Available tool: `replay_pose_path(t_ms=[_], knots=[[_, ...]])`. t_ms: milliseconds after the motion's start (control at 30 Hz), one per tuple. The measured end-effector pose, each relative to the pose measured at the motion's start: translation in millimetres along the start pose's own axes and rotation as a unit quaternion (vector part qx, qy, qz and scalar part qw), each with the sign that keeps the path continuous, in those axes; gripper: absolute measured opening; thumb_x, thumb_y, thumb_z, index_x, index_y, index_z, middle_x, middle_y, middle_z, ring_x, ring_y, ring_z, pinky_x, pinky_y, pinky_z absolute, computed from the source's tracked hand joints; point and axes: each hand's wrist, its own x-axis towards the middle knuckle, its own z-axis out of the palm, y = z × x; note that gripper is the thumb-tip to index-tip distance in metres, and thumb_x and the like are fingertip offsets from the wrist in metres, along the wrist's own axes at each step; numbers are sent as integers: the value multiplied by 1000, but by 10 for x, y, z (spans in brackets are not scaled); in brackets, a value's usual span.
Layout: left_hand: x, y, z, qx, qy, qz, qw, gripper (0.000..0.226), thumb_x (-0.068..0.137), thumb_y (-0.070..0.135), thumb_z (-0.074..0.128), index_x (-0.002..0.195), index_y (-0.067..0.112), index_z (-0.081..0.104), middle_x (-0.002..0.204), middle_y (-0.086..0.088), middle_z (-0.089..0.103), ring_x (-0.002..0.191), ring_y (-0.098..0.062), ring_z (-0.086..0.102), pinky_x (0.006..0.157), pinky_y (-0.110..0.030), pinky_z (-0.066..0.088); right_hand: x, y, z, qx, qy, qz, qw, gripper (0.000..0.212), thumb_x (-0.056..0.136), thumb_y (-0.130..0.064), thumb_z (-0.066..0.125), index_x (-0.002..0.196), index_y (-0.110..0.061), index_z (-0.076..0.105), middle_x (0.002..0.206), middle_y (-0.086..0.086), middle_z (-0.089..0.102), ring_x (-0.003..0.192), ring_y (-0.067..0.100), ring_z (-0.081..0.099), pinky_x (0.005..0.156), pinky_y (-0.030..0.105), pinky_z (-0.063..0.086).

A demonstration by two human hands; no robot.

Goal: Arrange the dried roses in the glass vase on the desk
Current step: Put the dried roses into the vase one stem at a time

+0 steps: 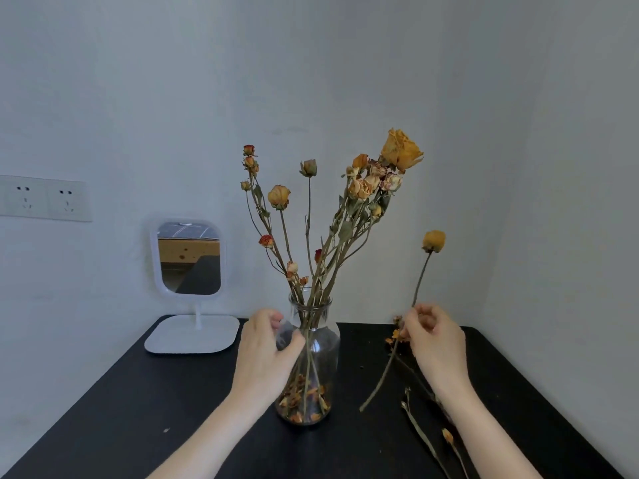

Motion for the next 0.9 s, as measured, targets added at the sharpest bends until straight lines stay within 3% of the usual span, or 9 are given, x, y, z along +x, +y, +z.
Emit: replay_pose_path(t_ms=[67,200,267,367,500,567,700,800,900], knots=[[95,26,119,22,-31,-1,999,51,81,45,61,120,17,44,115,4,46,112,-13,42,95,-30,40,75,-108,-11,34,12,-13,999,4,91,-20,53,90,-24,54,73,0,65,68,9,61,61,21,42],[270,170,292,123,-11,-30,992,78,72,66,59,125,13,42,120,-1,48,117,-19,43,96,-42,43,203,-300,-70,83,41,-49,994,11,93,-17,48,86,-25,52,72,1,62,51,4,49,50,19,41],[311,186,329,128,4,-35,991,75,72,66,59,123,14,45,117,-1,50,115,-20,45,94,-42,45,252,-378,-107,108,51,-63,991,16,94,-16,46,83,-26,50,71,1,60,45,2,46,42,14,39],[374,121,294,88,-17,-3,996,60,69,63,63,112,22,55,105,6,55,105,-14,50,88,-41,48,303,-458,-150,128,46,-84,987,19,95,-15,44,81,-28,48,71,1,59,47,6,45,42,15,38],[387,14,139,-32,-106,30,993,32,69,47,72,93,44,52,94,20,57,92,1,53,74,-15,41,321,-509,-169,149,27,-109,982,24,96,-14,41,80,-30,48,70,-1,59,48,6,46,42,15,36],[380,-34,52,-85,-158,8,984,36,69,37,75,93,46,49,96,22,60,92,7,55,73,-10,38,307,-524,-172,162,13,-120,979,26,96,-13,41,79,-31,49,69,-2,59,49,6,46,42,15,36],[386,-103,-42,-151,-213,-23,965,45,71,29,76,102,42,46,101,22,61,97,11,56,79,-13,43,262,-589,-144,178,-13,-132,975,27,96,-12,41,80,-32,50,69,-5,60,50,6,47,41,13,35],[358,-92,-13,-147,-163,-28,975,61,62,40,82,110,37,44,113,18,56,105,-1,53,91,-25,42,226,-667,-97,180,-34,-152,971,22,96,-12,41,84,-28,50,71,-3,59,50,7,47,41,13,36],[337,-72,18,-140,-106,-34,984,73,56,45,83,115,33,42,109,17,56,102,-2,53,85,-22,42,186,-722,-25,173,-64,-175,967,18,96,-11,40,88,-24,50,73,0,58,51,8,47,42,14,37]])
